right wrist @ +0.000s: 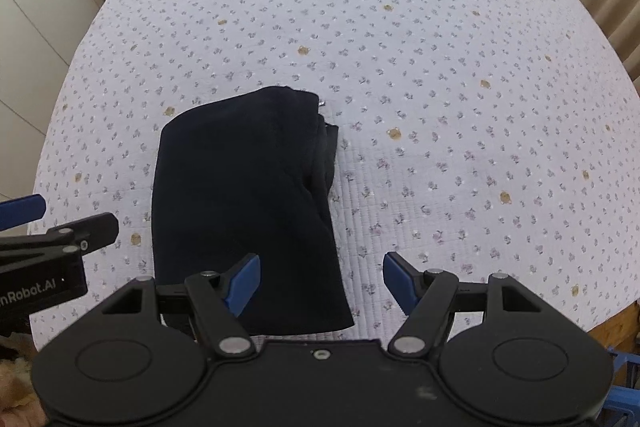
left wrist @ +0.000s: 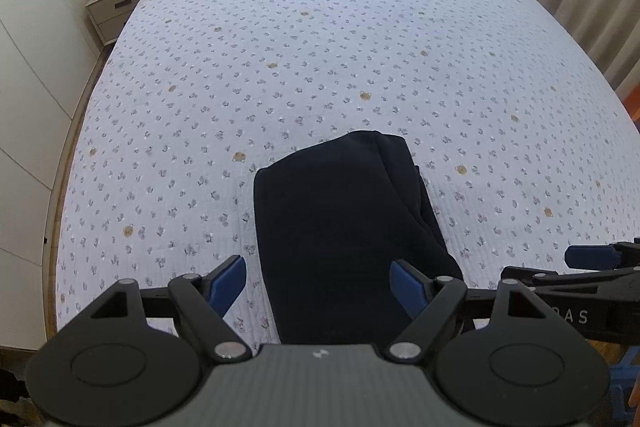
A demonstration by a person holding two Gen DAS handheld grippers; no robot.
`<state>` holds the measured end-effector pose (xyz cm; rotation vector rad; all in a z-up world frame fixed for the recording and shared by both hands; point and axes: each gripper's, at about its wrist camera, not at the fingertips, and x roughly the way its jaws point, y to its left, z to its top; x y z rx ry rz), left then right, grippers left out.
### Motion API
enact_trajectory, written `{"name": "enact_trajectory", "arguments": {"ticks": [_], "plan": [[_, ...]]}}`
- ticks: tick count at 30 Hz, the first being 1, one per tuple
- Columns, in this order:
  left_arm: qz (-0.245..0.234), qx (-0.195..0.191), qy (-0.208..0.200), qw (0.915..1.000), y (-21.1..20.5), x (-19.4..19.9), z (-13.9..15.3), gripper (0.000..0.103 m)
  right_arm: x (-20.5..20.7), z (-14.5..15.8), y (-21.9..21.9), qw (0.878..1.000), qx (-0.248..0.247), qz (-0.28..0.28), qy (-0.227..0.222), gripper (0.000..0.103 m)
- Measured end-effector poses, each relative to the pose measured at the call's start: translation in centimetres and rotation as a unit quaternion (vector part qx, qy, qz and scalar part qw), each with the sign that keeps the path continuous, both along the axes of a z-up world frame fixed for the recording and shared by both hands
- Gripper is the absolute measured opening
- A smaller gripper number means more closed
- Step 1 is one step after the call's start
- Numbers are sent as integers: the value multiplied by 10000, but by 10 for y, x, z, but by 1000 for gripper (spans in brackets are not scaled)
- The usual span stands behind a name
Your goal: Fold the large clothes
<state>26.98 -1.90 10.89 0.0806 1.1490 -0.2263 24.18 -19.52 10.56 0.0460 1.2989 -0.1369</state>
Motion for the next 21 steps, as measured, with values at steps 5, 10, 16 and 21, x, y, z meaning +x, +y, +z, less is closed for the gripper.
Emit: {"name": "enact_trajectory", "arguments": {"ticks": [5,10,16,21], "plan": [[68,-123,55,9999,11,14,-3,81,8,-2,7,10000,-80,-5,58,81],[75,-152,74,9998,18,26,-7,81,13,-9,8,9997,-90,-141,181,81],[11,-105,95,9999,25,37,-14,81,22,-14,18,9994,-113,-207,263,81],[-38,360,-402,9985,29,39,-15,80,31,-20,27,9992,-149,-212,314,81]]}}
